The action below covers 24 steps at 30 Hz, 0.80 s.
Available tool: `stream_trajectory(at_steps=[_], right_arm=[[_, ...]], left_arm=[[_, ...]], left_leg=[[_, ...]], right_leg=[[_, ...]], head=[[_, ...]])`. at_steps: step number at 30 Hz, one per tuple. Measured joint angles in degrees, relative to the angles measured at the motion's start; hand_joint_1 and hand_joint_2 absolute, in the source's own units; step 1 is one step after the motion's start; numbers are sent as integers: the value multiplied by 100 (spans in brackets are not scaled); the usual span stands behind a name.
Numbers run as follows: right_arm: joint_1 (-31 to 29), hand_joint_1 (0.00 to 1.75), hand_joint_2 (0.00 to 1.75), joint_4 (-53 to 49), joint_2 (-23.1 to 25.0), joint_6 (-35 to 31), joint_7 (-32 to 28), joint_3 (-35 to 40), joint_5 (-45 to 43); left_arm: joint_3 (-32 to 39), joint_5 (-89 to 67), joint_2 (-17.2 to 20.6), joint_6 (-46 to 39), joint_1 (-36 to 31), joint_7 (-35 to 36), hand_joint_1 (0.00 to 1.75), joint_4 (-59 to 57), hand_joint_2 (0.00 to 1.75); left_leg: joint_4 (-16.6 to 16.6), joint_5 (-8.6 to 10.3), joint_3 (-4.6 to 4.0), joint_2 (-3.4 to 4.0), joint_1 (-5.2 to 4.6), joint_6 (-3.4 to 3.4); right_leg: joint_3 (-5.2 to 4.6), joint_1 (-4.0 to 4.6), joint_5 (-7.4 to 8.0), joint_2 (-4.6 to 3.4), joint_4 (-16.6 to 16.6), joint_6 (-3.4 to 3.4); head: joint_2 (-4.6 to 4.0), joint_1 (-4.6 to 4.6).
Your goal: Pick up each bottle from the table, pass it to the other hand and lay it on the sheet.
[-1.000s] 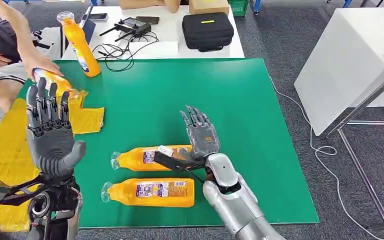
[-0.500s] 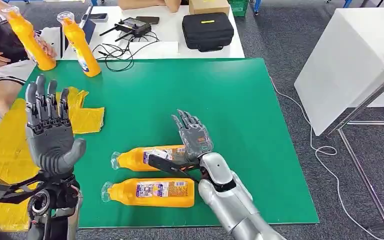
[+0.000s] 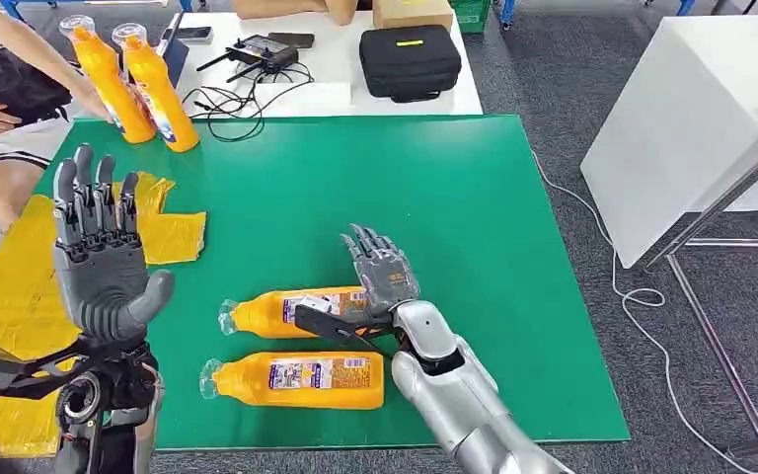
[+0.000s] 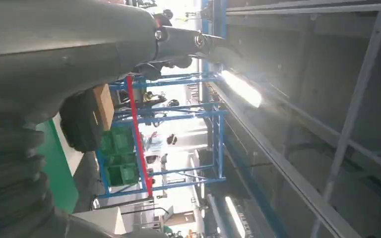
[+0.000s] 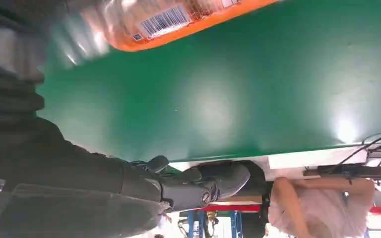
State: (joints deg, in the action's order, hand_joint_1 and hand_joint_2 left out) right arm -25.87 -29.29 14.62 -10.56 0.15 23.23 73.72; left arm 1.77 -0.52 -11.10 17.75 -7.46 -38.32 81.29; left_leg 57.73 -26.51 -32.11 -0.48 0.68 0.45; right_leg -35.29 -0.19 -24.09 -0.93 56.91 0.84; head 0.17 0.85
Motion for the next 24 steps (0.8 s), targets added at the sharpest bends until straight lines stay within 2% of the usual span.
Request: stream_trajectory(at_steps=[17,21,24], right_arm=[[-356,0,175,459,116,697,74,171,402],[-380,0,175,553,149,997,-241,258,358],[-221,0,175,665,125,1115,-459,282,312]], left_arm=[[7,61,0,-7,-138,96,0,-61,175],[-4,107,0,-15,-228,109,0,-157,175],[-4,120,0,-24,-271,103,0,-234,175]], left_leg=[[0,-2,51,3,0,-1],[-1,-3,59,3,0,-3],[-1,5,34,-7,0,-1]], right_leg=[[43,2,0,-2,-2,0],[50,2,1,-3,-2,-1],[40,2,2,4,-2,-2]], head=[[0,0],[0,0],[0,-4]])
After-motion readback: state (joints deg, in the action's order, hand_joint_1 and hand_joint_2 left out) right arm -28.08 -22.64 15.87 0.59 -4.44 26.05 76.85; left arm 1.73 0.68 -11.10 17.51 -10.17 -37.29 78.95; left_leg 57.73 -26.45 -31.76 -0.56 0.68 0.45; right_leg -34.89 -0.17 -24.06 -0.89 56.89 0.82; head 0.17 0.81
